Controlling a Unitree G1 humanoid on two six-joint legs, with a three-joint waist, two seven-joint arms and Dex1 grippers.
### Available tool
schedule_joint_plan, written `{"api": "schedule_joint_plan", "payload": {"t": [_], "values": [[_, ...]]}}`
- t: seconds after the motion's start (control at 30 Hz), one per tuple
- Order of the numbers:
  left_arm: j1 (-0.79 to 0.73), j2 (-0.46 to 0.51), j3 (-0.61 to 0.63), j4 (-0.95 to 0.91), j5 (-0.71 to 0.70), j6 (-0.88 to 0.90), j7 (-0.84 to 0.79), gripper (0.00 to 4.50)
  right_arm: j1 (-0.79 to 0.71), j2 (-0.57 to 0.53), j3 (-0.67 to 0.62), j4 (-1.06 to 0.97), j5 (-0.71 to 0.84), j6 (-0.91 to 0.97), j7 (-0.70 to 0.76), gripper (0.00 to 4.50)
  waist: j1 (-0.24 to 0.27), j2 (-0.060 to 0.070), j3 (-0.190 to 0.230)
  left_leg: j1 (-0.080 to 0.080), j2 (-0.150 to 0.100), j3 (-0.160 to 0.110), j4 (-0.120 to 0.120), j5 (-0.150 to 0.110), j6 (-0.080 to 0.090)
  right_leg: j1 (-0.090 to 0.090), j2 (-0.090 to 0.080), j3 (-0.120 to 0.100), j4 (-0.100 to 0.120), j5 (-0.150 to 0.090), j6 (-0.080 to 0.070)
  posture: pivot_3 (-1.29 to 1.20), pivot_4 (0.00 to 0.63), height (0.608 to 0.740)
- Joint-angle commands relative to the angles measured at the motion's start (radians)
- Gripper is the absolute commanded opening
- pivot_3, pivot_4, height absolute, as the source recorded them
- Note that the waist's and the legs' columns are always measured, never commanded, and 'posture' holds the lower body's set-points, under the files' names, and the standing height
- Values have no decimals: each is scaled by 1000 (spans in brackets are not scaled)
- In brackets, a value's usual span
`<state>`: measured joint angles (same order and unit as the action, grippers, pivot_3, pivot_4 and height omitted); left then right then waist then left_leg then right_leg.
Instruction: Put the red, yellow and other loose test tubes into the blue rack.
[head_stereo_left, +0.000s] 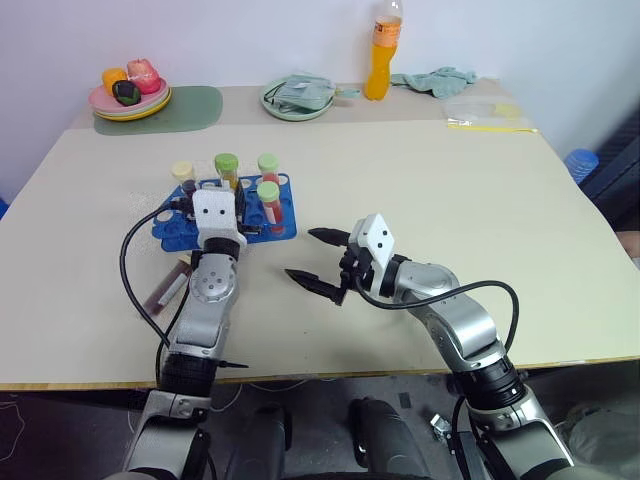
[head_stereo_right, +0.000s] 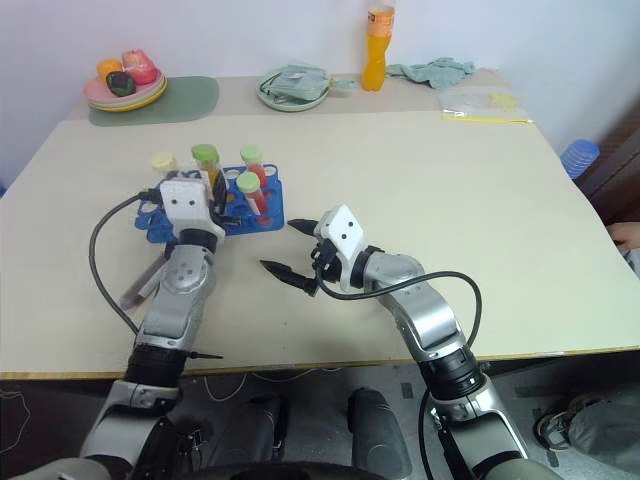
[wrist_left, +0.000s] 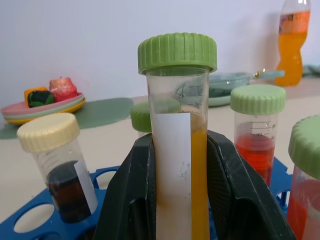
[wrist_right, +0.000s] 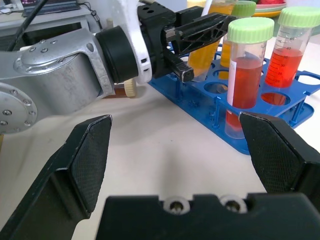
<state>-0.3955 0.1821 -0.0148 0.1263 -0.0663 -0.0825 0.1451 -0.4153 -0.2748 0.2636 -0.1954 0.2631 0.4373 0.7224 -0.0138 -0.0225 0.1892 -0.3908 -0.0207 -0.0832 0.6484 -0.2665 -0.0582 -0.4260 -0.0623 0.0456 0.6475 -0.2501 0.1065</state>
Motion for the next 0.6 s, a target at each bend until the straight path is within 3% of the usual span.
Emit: {"api": "schedule_joint_plan", "payload": {"t": [0.03, 0.27, 0.53, 0.6], "values": [[0, -14, 27, 29, 17, -87, -20, 828, -17, 10, -15, -29, 18, -15, 2, 4500, 0, 0, 0, 0, 0, 0, 0, 0, 0, 0, 0, 0, 0, 0, 0, 0, 150, 740], [-28, -48, 46, 179, 55, -291, -18, 828, -29, 14, -16, -19, 18, -22, 7, 4500, 0, 0, 0, 0, 0, 0, 0, 0, 0, 0, 0, 0, 0, 0, 0, 0, 150, 740], [-37, -66, 56, 264, 71, -366, -22, 828, -34, 15, -21, -20, 20, -21, 7, 4500, 0, 0, 0, 0, 0, 0, 0, 0, 0, 0, 0, 0, 0, 0, 0, 0, 150, 740], [-33, -68, 58, 261, 53, -360, -44, 1811, -36, 15, -22, -18, 20, -22, 9, 4500, 0, 0, 0, 0, 0, 0, 0, 0, 0, 0, 0, 0, 0, 0, 0, 0, 150, 740]]}}
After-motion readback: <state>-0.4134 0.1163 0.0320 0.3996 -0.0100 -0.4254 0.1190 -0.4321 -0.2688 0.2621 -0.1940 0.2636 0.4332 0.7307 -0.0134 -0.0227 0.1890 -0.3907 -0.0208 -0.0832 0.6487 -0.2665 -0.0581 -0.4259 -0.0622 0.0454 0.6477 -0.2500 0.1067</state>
